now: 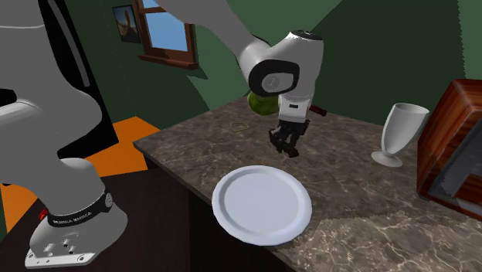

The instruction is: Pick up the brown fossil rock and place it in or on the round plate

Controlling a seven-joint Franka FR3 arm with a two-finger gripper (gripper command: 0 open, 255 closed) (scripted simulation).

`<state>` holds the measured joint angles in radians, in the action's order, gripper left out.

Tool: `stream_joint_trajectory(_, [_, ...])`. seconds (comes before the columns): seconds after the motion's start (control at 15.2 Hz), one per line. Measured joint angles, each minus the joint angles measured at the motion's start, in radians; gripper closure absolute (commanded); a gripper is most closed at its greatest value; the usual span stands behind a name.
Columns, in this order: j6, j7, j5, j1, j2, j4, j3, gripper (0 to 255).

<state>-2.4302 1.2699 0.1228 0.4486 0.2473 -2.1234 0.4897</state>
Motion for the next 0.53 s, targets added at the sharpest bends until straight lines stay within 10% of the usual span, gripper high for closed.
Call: stream_joint_trajectory(0.53, [-0.013,-0.26,0.182,0.123,-0.226,-0.257,-0.015,255])
